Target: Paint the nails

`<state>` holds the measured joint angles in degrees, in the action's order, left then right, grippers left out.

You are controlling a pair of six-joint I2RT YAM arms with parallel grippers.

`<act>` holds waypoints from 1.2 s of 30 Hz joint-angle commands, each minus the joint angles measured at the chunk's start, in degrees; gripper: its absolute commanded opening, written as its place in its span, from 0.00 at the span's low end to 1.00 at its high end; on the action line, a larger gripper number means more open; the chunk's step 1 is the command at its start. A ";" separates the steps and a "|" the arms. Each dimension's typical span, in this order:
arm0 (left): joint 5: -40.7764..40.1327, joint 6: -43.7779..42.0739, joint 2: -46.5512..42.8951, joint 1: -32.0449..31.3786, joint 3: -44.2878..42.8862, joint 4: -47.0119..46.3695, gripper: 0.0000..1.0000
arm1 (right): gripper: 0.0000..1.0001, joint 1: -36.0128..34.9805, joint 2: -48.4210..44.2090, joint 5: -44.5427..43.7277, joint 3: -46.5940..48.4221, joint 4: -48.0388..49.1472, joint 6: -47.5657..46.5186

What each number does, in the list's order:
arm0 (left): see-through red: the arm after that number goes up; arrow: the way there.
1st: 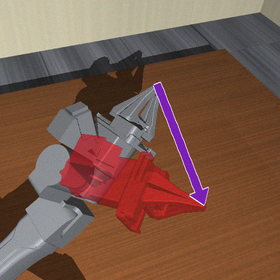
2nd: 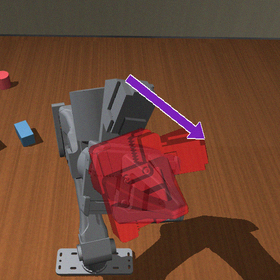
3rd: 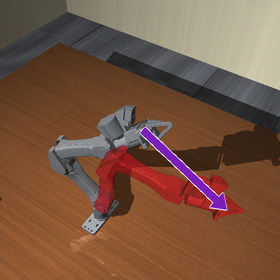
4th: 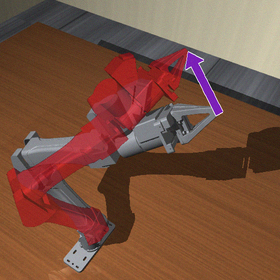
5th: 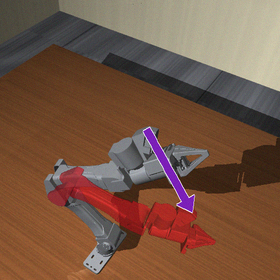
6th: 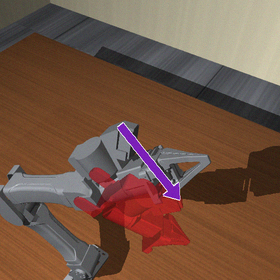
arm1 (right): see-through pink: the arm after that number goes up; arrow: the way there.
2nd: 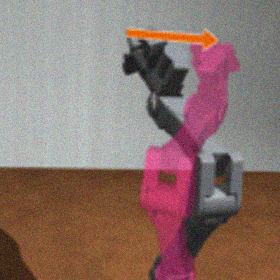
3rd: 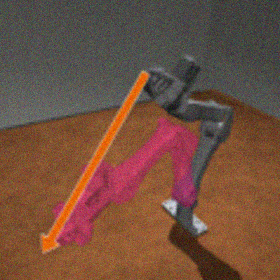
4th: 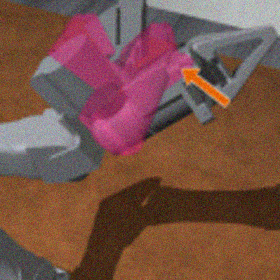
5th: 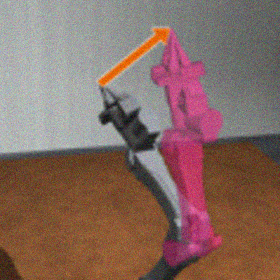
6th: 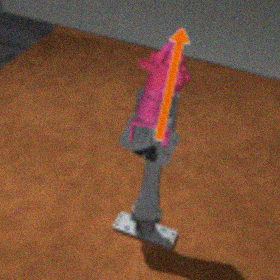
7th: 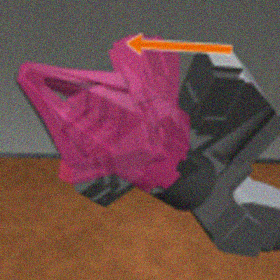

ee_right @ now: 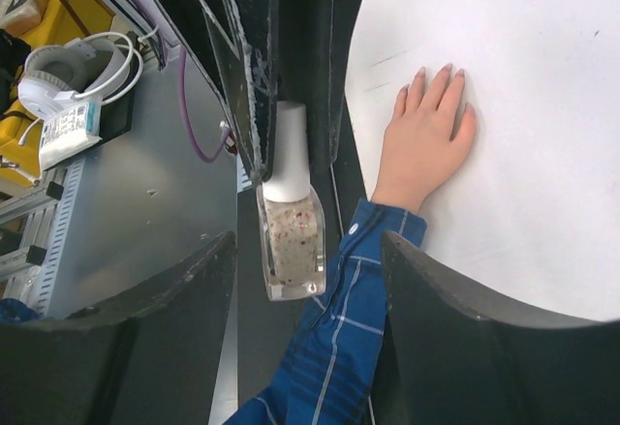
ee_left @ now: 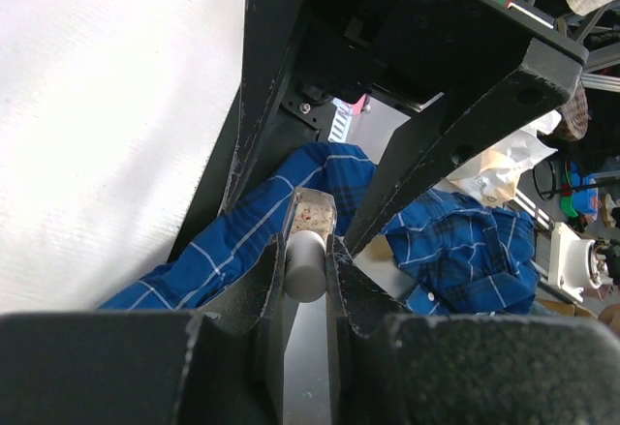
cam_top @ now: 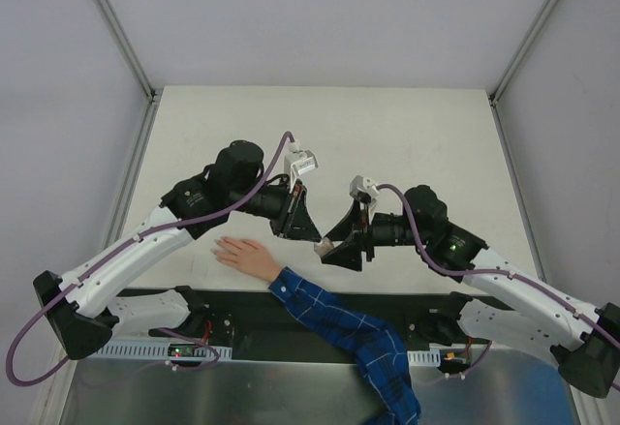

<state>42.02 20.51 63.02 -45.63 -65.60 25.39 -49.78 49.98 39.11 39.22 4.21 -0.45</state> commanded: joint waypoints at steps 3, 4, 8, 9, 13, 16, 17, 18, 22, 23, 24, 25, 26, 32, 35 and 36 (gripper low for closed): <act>2.45 1.99 -1.59 0.63 0.74 -3.15 0.00 | 0.56 -1.28 0.29 -0.71 1.74 7.39 0.18; 2.45 2.25 -1.59 0.63 0.83 -3.32 0.00 | 0.52 -1.46 0.38 -0.44 1.82 7.57 0.27; 2.28 2.78 -1.68 0.63 0.83 -3.94 0.00 | 0.43 -2.43 1.61 1.05 1.91 8.97 0.27; 2.19 2.87 -1.76 0.63 0.83 -4.38 0.00 | 0.42 -2.69 2.22 1.14 1.91 9.15 0.19; 1.57 3.39 -2.12 0.80 1.09 -4.99 0.00 | 0.16 -4.27 2.76 1.23 1.91 9.33 0.19; 1.84 3.31 -2.55 0.80 1.62 -5.17 0.00 | 0.01 -4.97 2.23 -0.70 1.39 9.50 0.27; 1.23 3.31 -2.73 0.98 1.88 -5.08 0.00 | 0.01 -5.15 1.80 -2.36 1.30 9.42 0.19; 0.70 3.57 -3.60 1.24 2.06 -5.08 0.00 | 0.00 -5.50 1.53 -3.59 1.03 9.15 0.18; -6.05 3.48 -8.61 2.12 3.99 -5.00 0.47 | 0.00 -5.59 -0.05 -9.22 1.73 6.17 2.12; -9.38 3.22 -11.32 2.12 4.69 -5.08 0.57 | 0.00 -5.59 -0.66 -10.10 2.00 4.95 2.38; -11.07 2.26 -12.65 2.21 5.04 -5.17 0.61 | 0.01 -5.50 -1.02 -10.89 2.35 4.32 2.47; -12.39 1.64 -13.88 2.21 5.31 -5.26 0.64 | 0.00 -5.50 -1.46 -12.03 2.79 3.36 2.56; -13.36 1.20 -16.16 2.21 5.75 -5.87 0.68 | 0.00 -5.59 -2.07 -12.48 3.14 3.26 2.64; -15.74 1.54 -22.06 2.21 9.26 -13.59 0.75 | 0.00 -5.50 -1.82 -16.70 5.16 3.00 3.70; -15.65 2.08 -23.30 2.30 11.37 -18.42 0.76 | 0.00 -5.50 -0.41 -16.61 6.30 3.35 3.35; -15.57 1.90 -23.12 2.73 11.55 -19.40 0.76 | 0.00 -5.50 0.03 -16.44 6.48 3.79 3.17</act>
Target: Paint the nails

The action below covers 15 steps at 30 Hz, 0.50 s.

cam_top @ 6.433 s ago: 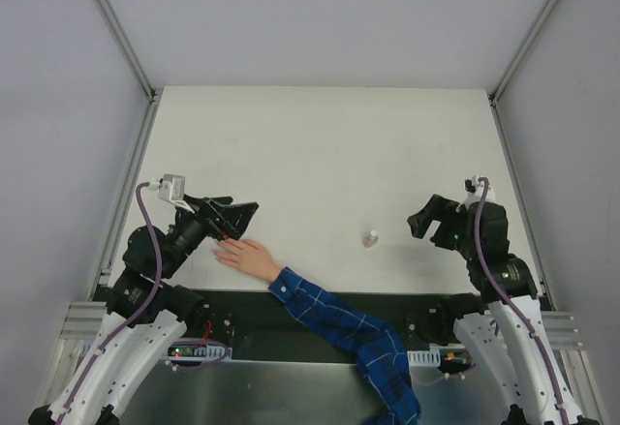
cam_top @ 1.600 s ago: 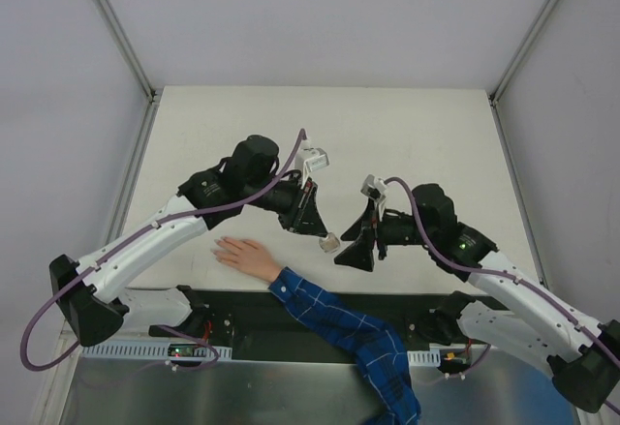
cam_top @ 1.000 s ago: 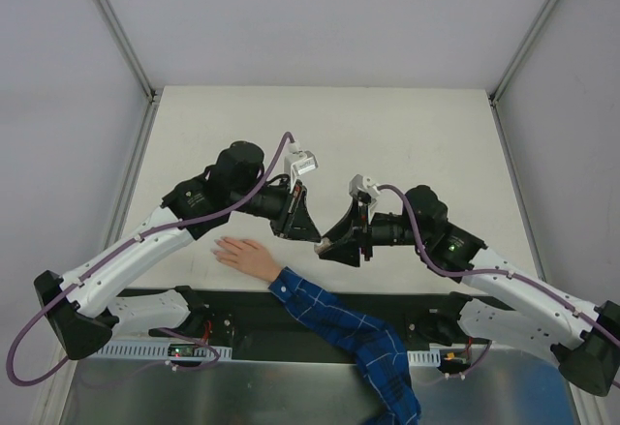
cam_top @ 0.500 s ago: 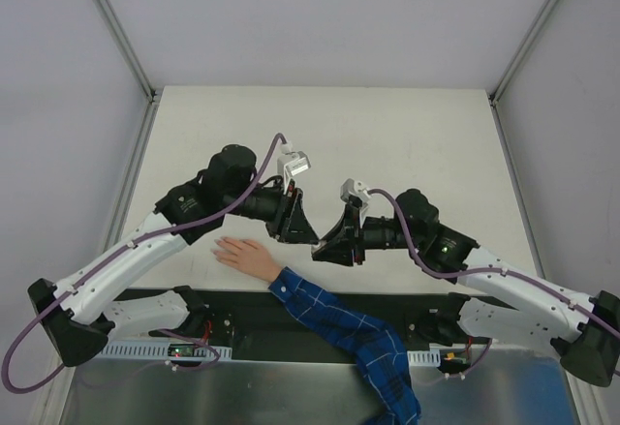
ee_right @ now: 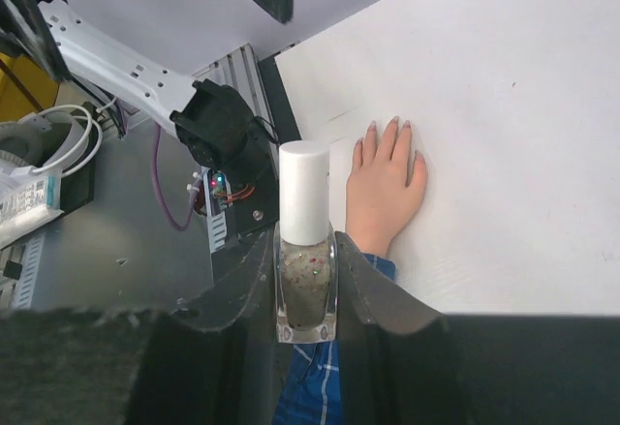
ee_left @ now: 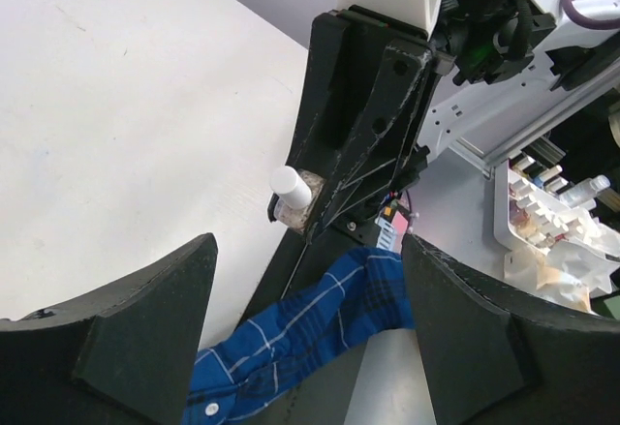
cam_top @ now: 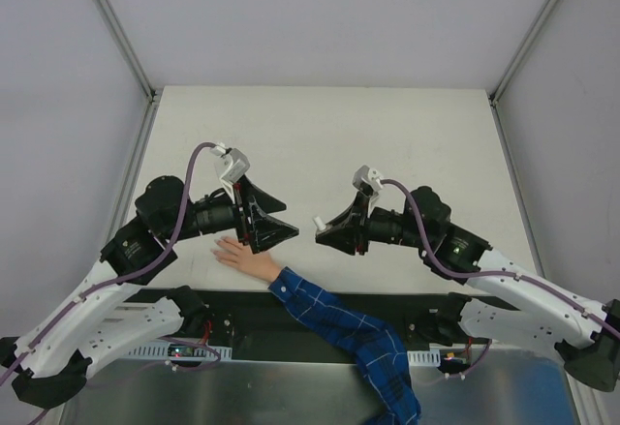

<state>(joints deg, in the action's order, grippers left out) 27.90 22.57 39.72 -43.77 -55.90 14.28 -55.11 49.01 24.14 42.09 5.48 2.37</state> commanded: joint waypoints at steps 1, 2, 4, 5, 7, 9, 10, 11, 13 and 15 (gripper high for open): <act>-1.18 -0.50 0.44 1.14 1.76 -9.18 0.76 | 0.00 0.00 1.26 -1.38 4.40 2.52 0.27; 0.04 -0.77 0.79 1.58 1.24 -11.01 0.76 | 0.01 0.27 1.43 -0.33 4.93 2.52 0.18; 1.88 -0.51 2.81 2.81 0.53 -12.96 0.75 | 0.00 1.23 1.96 1.43 6.51 2.52 0.35; 3.37 -0.07 3.68 3.33 -0.08 -15.84 0.74 | 0.00 1.50 2.05 3.18 6.95 2.61 0.18; 8.38 2.30 5.97 5.27 -0.17 -18.84 0.73 | 0.00 2.98 1.96 4.42 7.48 2.70 0.35; 12.67 5.54 7.72 6.58 0.26 -24.11 0.72 | 0.00 5.09 1.70 7.14 7.57 3.49 1.32; 13.75 6.60 8.43 7.63 0.53 -25.78 0.72 | 0.00 5.71 1.44 7.93 7.57 3.92 1.67; 14.98 7.92 9.14 8.08 0.70 -27.10 0.72 | 0.00 6.59 1.26 9.24 7.49 4.80 2.11; 18.92 12.48 11.51 9.05 1.31 -33.59 0.72 | 0.00 8.70 1.43 10.83 7.75 5.42 3.16; 20.78 16.34 13.52 9.05 2.81 -41.39 0.72 | 0.01 9.58 2.40 13.47 8.80 6.04 3.52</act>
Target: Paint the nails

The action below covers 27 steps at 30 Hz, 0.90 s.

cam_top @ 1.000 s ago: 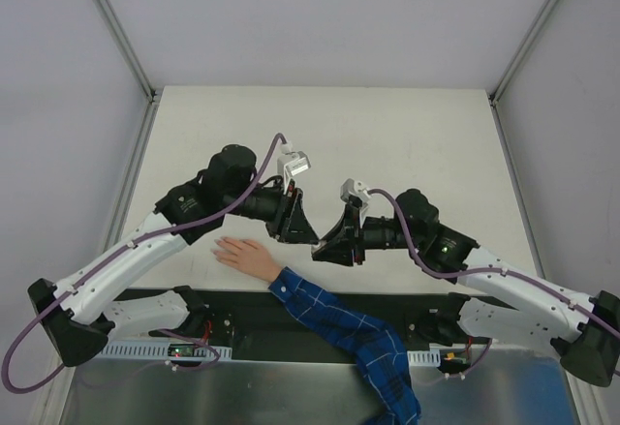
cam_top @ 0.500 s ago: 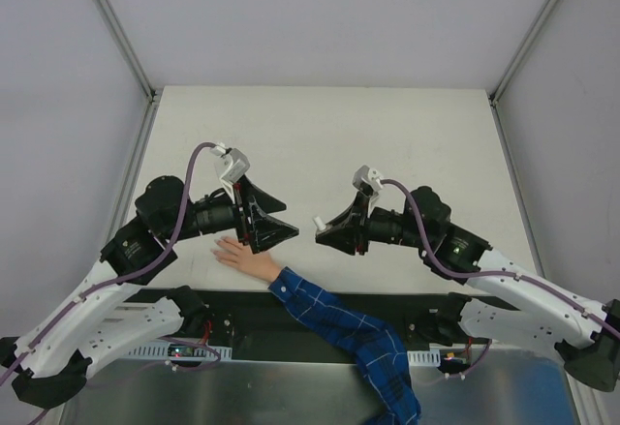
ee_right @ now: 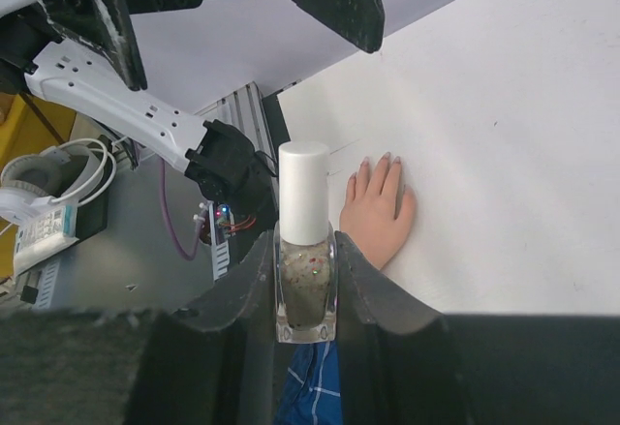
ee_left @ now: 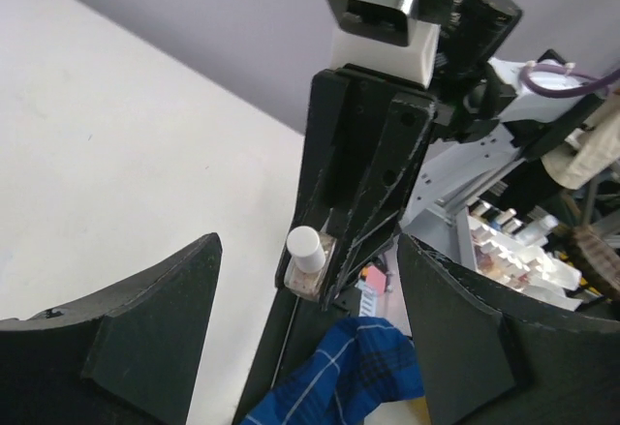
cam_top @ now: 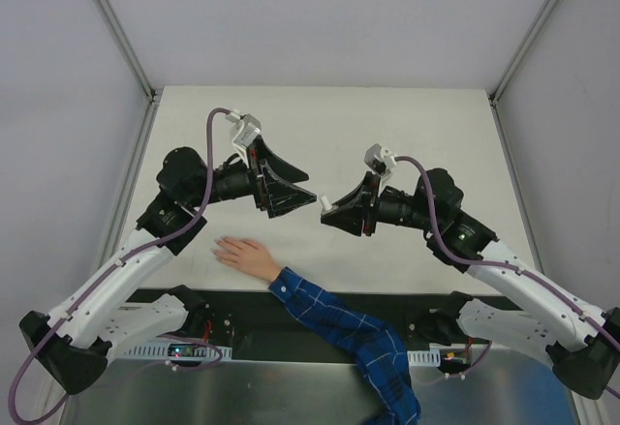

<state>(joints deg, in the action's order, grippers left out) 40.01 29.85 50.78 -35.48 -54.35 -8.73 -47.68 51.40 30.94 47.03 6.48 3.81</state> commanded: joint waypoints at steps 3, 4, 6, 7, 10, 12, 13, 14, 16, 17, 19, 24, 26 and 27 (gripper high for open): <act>11.84 11.28 5.19 0.86 1.00 -21.76 0.70 | 0.00 3.29 0.99 7.82 4.57 5.38 1.99; 12.02 11.46 5.55 0.77 0.91 -22.20 0.69 | 0.00 3.47 1.07 7.82 4.65 5.91 1.90; 12.02 11.72 6.69 0.85 0.56 -21.94 0.67 | 0.00 4.00 1.16 8.17 4.91 6.44 1.90; 11.85 11.81 6.96 0.86 0.47 -21.33 0.65 | 0.00 4.26 1.34 8.35 5.01 6.53 1.99; 11.76 12.87 8.54 0.77 0.56 -22.38 0.59 | 0.01 4.61 2.04 8.96 5.79 6.61 2.07; 11.58 13.57 9.50 0.77 0.21 -22.38 0.56 | 0.00 4.88 2.04 8.44 5.62 6.88 1.90; 11.58 13.66 9.86 0.77 -0.14 -22.47 0.56 | 0.00 5.05 2.13 8.44 5.53 7.40 1.90; 11.67 13.83 10.47 0.77 -0.23 -22.47 0.55 | 0.00 5.14 2.13 8.26 5.62 7.58 1.81; 11.93 14.10 10.91 0.77 -0.41 -22.47 0.52 | 0.00 5.49 2.74 8.43 5.80 8.19 1.81; 11.85 14.10 11.00 0.77 -0.32 -22.38 0.52 | 0.00 5.67 2.92 8.35 5.88 8.28 1.81; 11.93 14.10 11.26 0.77 -0.41 -22.21 0.50 | 0.00 5.76 3.53 8.35 6.32 8.64 1.99; 10.27 13.22 11.79 0.77 -1.55 -19.49 0.31 | 0.00 5.93 4.41 7.31 6.59 8.99 1.73; 8.78 12.00 12.23 0.77 -2.77 -16.16 0.09 | 0.00 5.85 4.41 5.90 6.68 8.55 1.20; 5.72 11.38 12.32 0.77 -4.17 -11.09 0.00 | 0.00 5.32 4.41 0.67 6.94 6.03 -0.81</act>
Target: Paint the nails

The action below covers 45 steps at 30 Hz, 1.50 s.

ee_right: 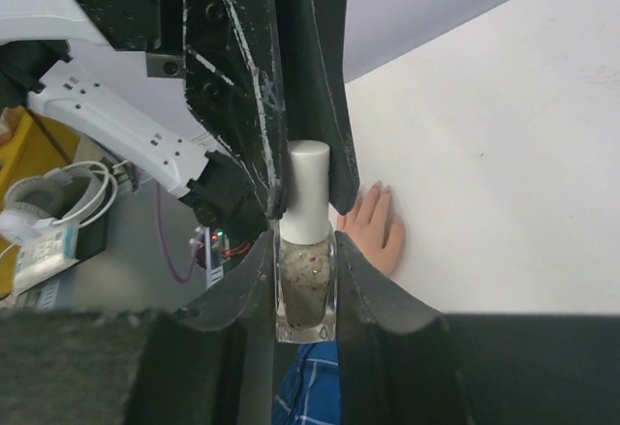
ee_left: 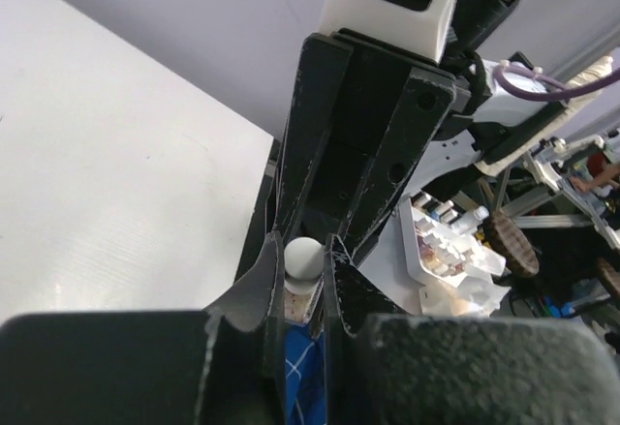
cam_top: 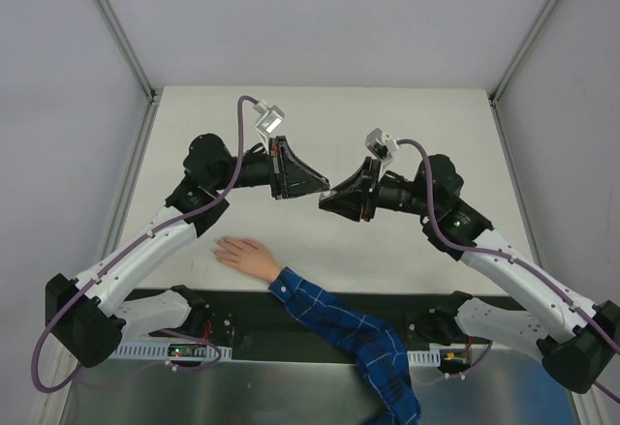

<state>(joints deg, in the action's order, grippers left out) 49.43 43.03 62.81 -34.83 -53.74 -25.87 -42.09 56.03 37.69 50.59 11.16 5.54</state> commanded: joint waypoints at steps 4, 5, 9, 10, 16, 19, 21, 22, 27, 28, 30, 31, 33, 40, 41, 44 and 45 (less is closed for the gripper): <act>-17.28 -4.43 0.74 -1.55 -8.57 19.42 0.00 | 0.00 -10.88 1.27 -38.14 7.85 -9.39 -15.01; -21.26 -5.83 0.65 -2.60 -9.62 23.11 0.00 | 0.01 -16.74 1.97 -46.57 8.82 -9.66 -17.12; -39.56 -5.68 1.09 -7.00 -14.28 33.86 0.00 | 0.00 -27.51 9.42 -78.33 11.89 -4.32 -26.80; -42.28 -3.58 0.83 -7.27 -14.38 34.91 0.00 | 0.00 -28.39 10.23 -78.91 12.16 -3.43 -28.20; -42.40 -2.16 -0.14 -7.18 -15.17 35.54 0.00 | 0.00 -27.70 10.07 -69.00 10.94 -0.79 -27.96; -38.90 -3.55 -0.93 -7.10 -15.17 34.14 0.04 | 0.00 -25.60 8.40 -61.19 10.41 -2.19 -26.11; -34.76 -5.39 -1.98 -6.66 -15.43 33.26 0.23 | 0.00 -23.23 7.25 -54.07 10.41 -4.82 -23.83; -33.36 -5.93 -2.51 -6.48 -15.35 32.82 0.32 | 0.00 -22.26 6.90 -50.73 10.67 -5.87 -23.04; -23.62 -9.09 -7.08 -3.33 -12.54 26.76 0.60 | 0.00 -15.59 3.04 -35.26 8.83 -8.61 -16.54; -22.46 -9.10 -7.69 -2.53 -11.66 26.05 0.62 | 0.00 -14.53 2.68 -32.88 8.48 -8.96 -15.48; -18.78 -8.49 -9.10 -0.87 -9.29 20.87 0.64 | 0.00 -11.81 1.54 -27.78 7.95 -8.87 -12.67; -17.36 -8.05 -9.45 -0.33 -8.50 19.47 0.64 | 0.00 -10.83 1.36 -25.76 7.95 -8.96 -11.53; -13.25 -6.04 -9.46 0.63 -6.48 15.00 0.65 | 0.00 -8.82 0.57 -21.54 7.42 -8.35 -9.07; -2.24 3.81 -5.77 3.28 -1.55 -4.17 0.74 | 0.00 -3.71 0.57 -8.08 6.89 -3.25 -1.60; -1.71 4.26 -4.55 3.28 -1.98 -4.80 0.74 | 0.00 -3.53 0.57 -6.68 6.81 -2.90 -1.32; -0.30 5.23 -2.78 3.28 -2.51 -6.12 0.72 | 0.00 -3.09 -0.39 -6.24 5.05 0.26 0.43; -0.12 5.31 -2.43 3.28 -2.69 -6.12 0.72 | 0.00 -2.39 -0.57 -5.79 4.26 1.31 1.13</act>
<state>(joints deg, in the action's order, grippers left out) 43.75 45.12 59.57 -32.14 -55.48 -23.09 -45.56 57.04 25.45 56.27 4.40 1.91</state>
